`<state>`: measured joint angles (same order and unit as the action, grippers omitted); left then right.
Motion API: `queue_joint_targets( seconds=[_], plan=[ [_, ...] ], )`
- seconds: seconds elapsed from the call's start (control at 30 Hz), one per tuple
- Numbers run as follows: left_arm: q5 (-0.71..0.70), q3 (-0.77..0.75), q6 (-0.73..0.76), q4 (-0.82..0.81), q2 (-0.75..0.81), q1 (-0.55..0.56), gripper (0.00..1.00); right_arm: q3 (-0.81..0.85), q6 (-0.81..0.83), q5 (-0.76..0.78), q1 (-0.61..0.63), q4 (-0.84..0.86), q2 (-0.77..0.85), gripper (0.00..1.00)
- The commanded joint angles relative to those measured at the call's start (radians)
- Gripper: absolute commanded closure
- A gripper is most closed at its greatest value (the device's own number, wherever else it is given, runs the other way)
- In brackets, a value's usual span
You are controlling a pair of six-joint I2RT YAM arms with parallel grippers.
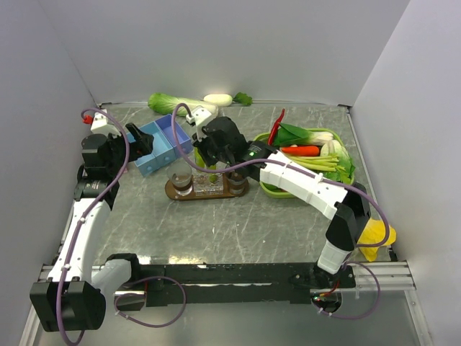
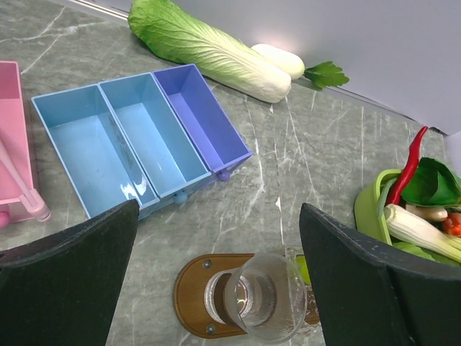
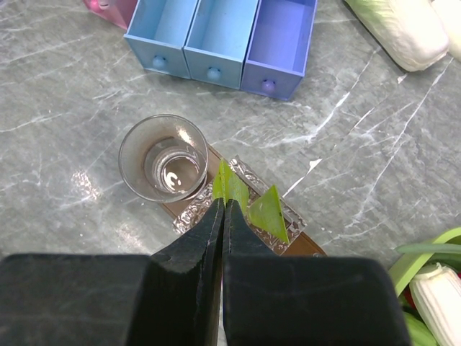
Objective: Prepare toiletry sets of a toothbrush and toothpaste on the tray
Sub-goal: Place the toothpaste in the toothpaste holder.
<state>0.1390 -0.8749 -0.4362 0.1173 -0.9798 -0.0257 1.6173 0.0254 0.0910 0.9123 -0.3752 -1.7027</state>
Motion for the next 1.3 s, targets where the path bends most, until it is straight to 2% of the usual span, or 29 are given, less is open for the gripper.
queue_joint_targets(
  seconds=[0.0, 1.27],
  plan=[
    [0.020, -0.021, -0.007, -0.038, 0.006, -0.008, 0.03, 0.041, 0.021, 0.027, 0.007, 0.064, -0.020, 1.00],
    [0.036, -0.019, -0.006, -0.041, 0.001, -0.008, 0.03, 0.056, 0.015, 0.023, 0.004, 0.067, -0.100, 1.00]
  ],
)
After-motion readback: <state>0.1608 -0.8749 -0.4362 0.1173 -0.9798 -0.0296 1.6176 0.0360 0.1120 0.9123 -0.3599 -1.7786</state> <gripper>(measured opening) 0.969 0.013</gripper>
